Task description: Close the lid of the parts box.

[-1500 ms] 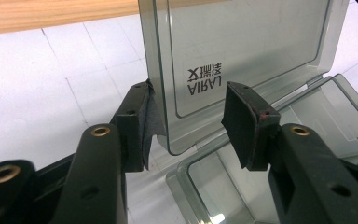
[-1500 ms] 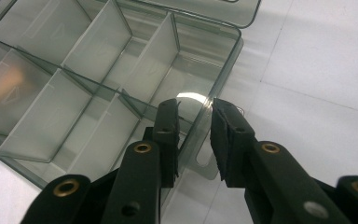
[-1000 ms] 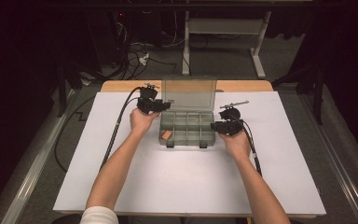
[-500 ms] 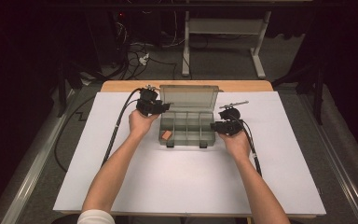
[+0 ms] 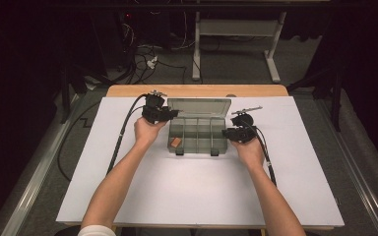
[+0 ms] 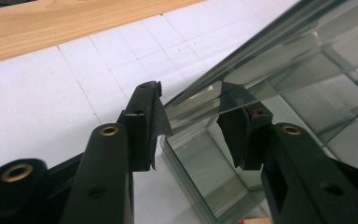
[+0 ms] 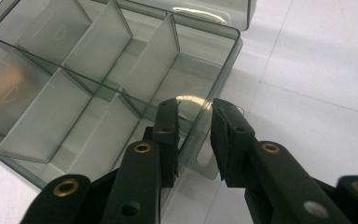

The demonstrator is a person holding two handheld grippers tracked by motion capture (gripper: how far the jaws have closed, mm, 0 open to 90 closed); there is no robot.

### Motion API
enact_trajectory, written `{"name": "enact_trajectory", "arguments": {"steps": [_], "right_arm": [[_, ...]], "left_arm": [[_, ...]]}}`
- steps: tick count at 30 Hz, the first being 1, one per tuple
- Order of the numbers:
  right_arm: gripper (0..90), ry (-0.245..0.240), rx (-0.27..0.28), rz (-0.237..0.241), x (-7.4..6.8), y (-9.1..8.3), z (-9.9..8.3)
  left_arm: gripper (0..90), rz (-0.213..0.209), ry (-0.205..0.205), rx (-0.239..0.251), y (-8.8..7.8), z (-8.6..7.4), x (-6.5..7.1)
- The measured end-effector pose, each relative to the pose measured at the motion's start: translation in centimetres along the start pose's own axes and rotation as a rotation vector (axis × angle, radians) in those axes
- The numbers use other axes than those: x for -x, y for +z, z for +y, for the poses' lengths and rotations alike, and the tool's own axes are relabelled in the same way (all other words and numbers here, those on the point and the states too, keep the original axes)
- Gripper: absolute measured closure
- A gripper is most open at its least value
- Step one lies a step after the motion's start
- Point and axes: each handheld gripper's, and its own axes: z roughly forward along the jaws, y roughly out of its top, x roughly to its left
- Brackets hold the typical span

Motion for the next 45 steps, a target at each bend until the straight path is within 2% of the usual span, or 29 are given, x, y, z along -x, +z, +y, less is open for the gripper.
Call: {"name": "enact_trajectory", "arguments": {"steps": [4, 12, 15, 23, 25, 28, 33, 39, 45], "right_arm": [[72.3, -0.006, 0.005, 0.0, 0.0, 0.0, -0.1], [72.3, -0.006, 0.006, 0.0, 0.0, 0.0, -0.1], [72.2, -0.012, 0.008, -0.001, 0.0, 0.0, -0.1], [72.9, -0.031, 0.012, -0.006, 0.0, 0.0, -0.2], [72.3, -0.046, 0.021, -0.005, -0.1, -0.1, -0.2], [70.5, -0.024, 0.04, 0.033, 0.3, -0.3, -0.2], [69.3, -0.013, 0.092, 0.042, 0.5, -1.4, 0.2], [83.5, 0.007, 0.13, 0.055, 1.0, -2.0, 0.5], [87.9, 0.008, 0.131, 0.089, 1.0, -1.9, 1.2]], "left_arm": [[58.2, -0.014, -0.01, 0.015, -0.6, -0.1, 0.1], [58.2, -0.014, -0.007, 0.02, -1.0, -0.2, 0.4], [58.1, -0.014, -0.023, 0.023, -0.9, -0.3, 0.4], [57.9, -0.007, -0.003, 0.013, -0.9, -0.5, 0.5], [57.6, -0.003, 0.006, 0.006, -0.8, -0.6, 0.5], [55.4, 0.004, 0.009, 0.001, -0.7, -0.6, 0.5], [54.9, 0.0, 0.011, 0.004, -0.8, -0.6, 0.7], [54.1, -0.006, 0.002, 0.003, -0.8, -0.9, 0.6], [53.9, -0.021, -0.012, -0.008, -0.6, -1.4, 0.2]]}}
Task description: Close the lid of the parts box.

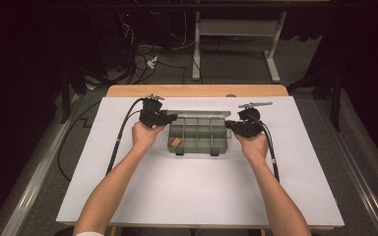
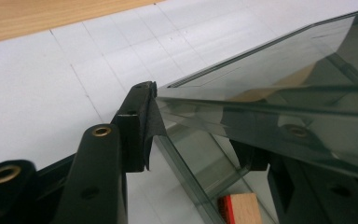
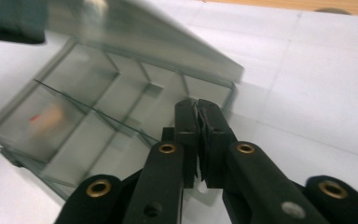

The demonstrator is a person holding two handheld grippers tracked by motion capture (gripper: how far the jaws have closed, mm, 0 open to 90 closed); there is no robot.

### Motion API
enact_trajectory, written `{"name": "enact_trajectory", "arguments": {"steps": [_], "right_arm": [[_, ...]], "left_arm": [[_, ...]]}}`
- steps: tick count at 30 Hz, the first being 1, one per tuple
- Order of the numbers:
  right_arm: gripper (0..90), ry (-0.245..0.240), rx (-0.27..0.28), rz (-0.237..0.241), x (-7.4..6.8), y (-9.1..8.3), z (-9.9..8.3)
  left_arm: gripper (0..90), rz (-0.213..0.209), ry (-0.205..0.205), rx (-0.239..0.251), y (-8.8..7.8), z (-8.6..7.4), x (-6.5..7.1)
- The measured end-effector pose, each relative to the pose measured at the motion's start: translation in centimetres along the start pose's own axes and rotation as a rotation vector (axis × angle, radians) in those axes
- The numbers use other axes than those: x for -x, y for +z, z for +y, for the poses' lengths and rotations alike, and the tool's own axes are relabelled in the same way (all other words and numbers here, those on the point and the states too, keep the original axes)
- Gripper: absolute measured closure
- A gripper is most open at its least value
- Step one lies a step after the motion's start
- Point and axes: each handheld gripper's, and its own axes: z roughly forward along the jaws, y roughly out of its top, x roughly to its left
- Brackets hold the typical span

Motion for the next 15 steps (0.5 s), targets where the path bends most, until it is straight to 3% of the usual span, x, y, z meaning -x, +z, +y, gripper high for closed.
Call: {"name": "enact_trajectory", "arguments": {"steps": [5, 15], "right_arm": [[89.7, -0.013, -0.013, -0.005, -0.6, 0.1, 0.5], [89.8, -0.004, -0.008, -0.007, -0.4, 0.0, 0.5]], "left_arm": [[52.9, -0.012, -0.009, -0.011, -0.1, -0.4, -0.1], [46.7, -0.041, -0.011, -0.022, -0.3, -1.5, 0.0]]}}
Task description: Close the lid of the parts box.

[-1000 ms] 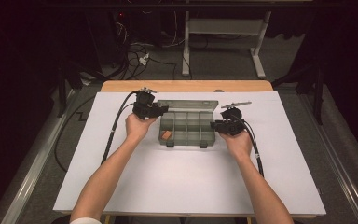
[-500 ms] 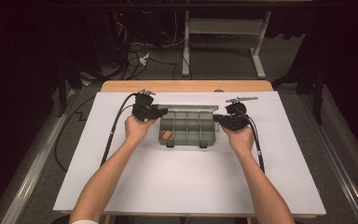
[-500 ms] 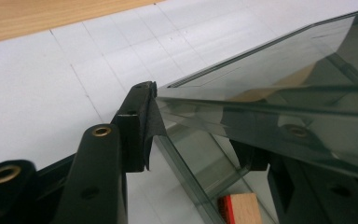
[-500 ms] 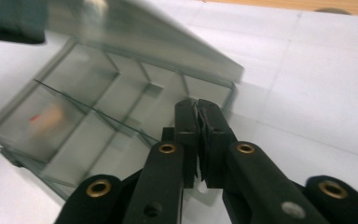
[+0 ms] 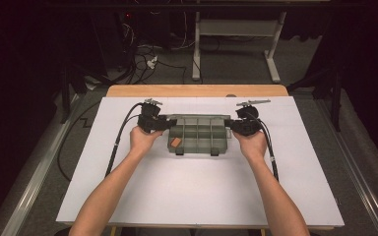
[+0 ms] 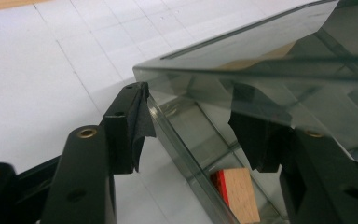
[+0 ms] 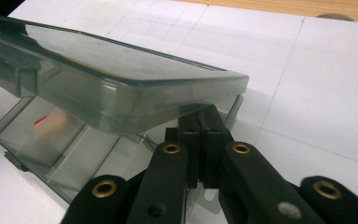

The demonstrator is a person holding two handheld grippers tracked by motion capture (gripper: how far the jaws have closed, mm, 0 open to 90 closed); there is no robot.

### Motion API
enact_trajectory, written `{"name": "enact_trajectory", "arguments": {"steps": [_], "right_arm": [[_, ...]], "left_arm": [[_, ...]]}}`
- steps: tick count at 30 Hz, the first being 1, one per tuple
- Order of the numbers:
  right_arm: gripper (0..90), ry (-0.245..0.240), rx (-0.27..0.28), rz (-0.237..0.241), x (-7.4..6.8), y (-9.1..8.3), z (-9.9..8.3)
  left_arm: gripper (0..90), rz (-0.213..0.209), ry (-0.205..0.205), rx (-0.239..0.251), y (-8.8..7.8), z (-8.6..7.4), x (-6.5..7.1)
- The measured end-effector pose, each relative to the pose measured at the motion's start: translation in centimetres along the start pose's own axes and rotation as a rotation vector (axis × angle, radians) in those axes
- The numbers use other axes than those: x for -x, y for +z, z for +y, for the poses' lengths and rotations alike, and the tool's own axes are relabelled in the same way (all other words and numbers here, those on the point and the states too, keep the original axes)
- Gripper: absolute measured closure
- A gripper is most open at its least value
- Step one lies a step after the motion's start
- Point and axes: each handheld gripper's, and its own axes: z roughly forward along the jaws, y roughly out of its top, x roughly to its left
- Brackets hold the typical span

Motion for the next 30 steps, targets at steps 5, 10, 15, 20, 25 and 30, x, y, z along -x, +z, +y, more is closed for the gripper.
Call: {"name": "enact_trajectory", "arguments": {"steps": [5, 10, 15, 20, 25, 30], "right_arm": [[89.7, 0.002, -0.007, 0.004, 0.0, -0.1, -0.1], [89.6, 0.005, -0.01, 0.006, 0.1, -0.3, -0.2], [89.5, -0.009, -0.015, 0.01, -0.1, -0.3, -0.3], [89.4, -0.02, -0.022, 0.011, -0.3, -0.3, -0.5], [89.1, -0.024, -0.02, 0.02, -0.5, -0.4, -0.8], [88.4, -0.03, -0.013, 0.028, -0.6, -0.6, -1.1]], "left_arm": [[50.4, -0.009, 0.004, -0.011, -0.2, -0.3, 0.1], [56.1, -0.026, 0.024, -0.009, -0.6, -0.4, 0.5], [58.2, -0.037, 0.019, 0.01, -0.8, -0.8, 0.5], [59.5, -0.044, 0.016, 0.016, -1.2, -1.0, 0.6], [60.3, -0.053, 0.024, 0.024, -1.7, -1.1, 0.8], [60.7, -0.056, 0.036, 0.03, -2.0, -1.4, 1.1]]}}
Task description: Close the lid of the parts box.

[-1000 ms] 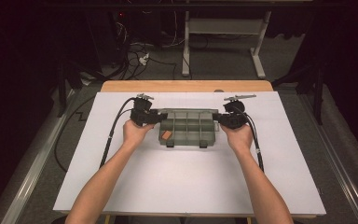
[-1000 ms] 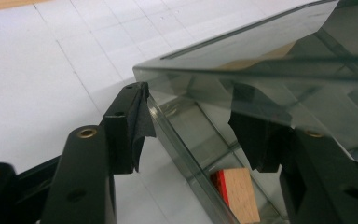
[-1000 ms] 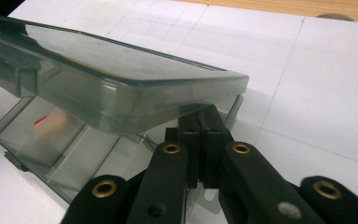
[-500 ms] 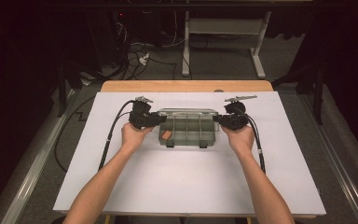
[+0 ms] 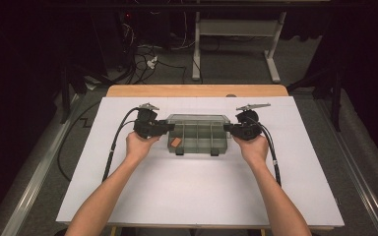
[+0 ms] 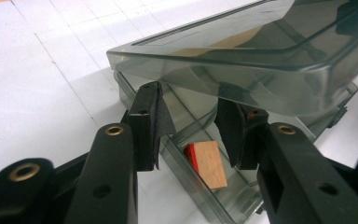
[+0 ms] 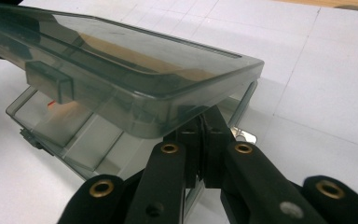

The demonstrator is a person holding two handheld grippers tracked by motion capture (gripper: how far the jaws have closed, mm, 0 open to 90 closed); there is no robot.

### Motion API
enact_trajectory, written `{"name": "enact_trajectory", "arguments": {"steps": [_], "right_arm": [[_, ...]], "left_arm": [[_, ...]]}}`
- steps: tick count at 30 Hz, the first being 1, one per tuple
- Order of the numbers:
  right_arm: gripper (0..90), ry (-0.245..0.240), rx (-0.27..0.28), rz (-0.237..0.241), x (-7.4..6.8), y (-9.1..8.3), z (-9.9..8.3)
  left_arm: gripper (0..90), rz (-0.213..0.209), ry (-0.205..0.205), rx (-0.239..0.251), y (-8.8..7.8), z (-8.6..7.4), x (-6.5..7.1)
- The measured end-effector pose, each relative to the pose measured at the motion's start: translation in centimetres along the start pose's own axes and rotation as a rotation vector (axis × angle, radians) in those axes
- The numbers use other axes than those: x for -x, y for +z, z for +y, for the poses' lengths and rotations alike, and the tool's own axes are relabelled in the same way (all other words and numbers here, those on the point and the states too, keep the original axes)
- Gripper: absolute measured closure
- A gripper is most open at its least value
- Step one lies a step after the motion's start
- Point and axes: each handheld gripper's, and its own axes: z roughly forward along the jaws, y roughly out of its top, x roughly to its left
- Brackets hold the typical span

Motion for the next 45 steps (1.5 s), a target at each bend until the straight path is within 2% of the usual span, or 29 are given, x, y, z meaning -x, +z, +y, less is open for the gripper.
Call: {"name": "enact_trajectory", "arguments": {"steps": [22, 29, 42, 45], "right_arm": [[88.4, -0.011, 0.018, 0.007, 0.5, -1.1, -1.4], [88.4, -0.027, 0.013, 0.016, 0.4, -1.3, -2.0], [88.2, -0.038, 0.013, 0.032, 0.3, -1.5, -3.1], [87.6, -0.038, 0.014, 0.037, 0.3, -1.6, -3.3]], "left_arm": [[60.4, 0.002, 0.037, -0.016, -0.1, -1.0, 0.8], [60.1, -0.008, 0.032, 0.005, -0.3, -1.5, 1.0], [59.3, -0.009, 0.021, -0.021, -0.1, -2.6, 1.0], [56.2, -0.016, 0.014, -0.035, 0.0, -2.6, 0.9]]}}
